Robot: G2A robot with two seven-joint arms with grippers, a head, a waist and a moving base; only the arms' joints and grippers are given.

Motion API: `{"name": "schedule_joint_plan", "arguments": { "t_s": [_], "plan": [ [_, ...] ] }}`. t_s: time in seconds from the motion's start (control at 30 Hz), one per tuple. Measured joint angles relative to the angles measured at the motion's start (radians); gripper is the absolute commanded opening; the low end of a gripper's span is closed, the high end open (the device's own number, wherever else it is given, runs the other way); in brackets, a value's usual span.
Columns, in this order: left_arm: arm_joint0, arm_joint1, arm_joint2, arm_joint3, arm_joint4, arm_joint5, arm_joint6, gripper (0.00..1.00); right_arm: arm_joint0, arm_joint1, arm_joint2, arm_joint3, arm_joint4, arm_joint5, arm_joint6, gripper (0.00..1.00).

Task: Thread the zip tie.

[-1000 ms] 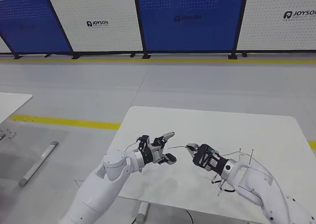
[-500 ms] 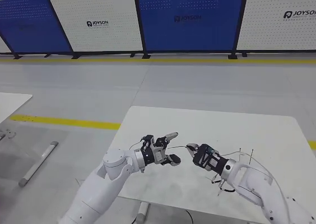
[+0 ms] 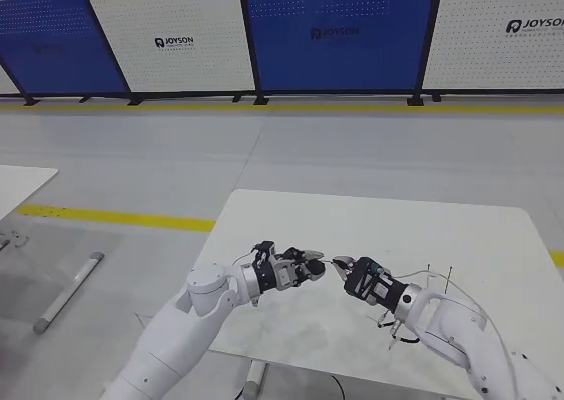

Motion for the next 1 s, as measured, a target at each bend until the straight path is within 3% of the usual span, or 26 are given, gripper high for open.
{"name": "schedule_joint_plan", "arguments": {
  "t_s": [0.3,0.33,0.37,0.4,0.67,0.77,0.83,0.9,1.0],
  "plan": [
    [-0.013,0.014,0.023,0.006,-0.013,0.0,0.008,0.0,0.0,0.0,0.0,0.0,0.0,0.0,0.0,0.0],
    [-0.013,0.015,0.024,0.005,-0.014,0.0,0.009,0.0,0.0,0.0,0.0,0.0,0.0,0.0,0.0,0.14],
    [-0.013,0.017,0.024,0.004,-0.014,0.0,0.009,0.0,0.0,0.0,0.0,0.0,0.0,0.0,0.0,0.49],
    [-0.012,0.018,0.025,0.002,-0.015,0.0,0.01,0.0,0.0,0.0,0.0,0.0,0.0,0.0,0.0,1.0],
    [0.001,0.026,0.022,-0.019,-0.01,-0.01,0.016,0.0,-0.016,0.002,0.004,-0.014,0.047,0.0,-0.007,1.0],
    [0.015,0.026,0.017,-0.026,-0.006,-0.051,0.035,0.0,-0.018,0.012,0.011,-0.013,0.138,0.0,-0.005,1.0],
    [0.029,0.025,0.011,-0.033,0.012,-0.101,0.072,0.0,-0.02,0.023,0.025,-0.01,0.225,0.0,0.015,1.0],
    [0.049,0.024,0.01,-0.045,0.039,-0.164,0.128,0.0,-0.019,0.035,0.049,-0.006,0.334,0.0,0.061,1.0],
    [0.068,0.021,0.02,-0.052,0.085,-0.224,0.188,0.0,-0.02,0.051,0.077,-0.006,0.514,0.0,0.154,1.0]
  ]
}}
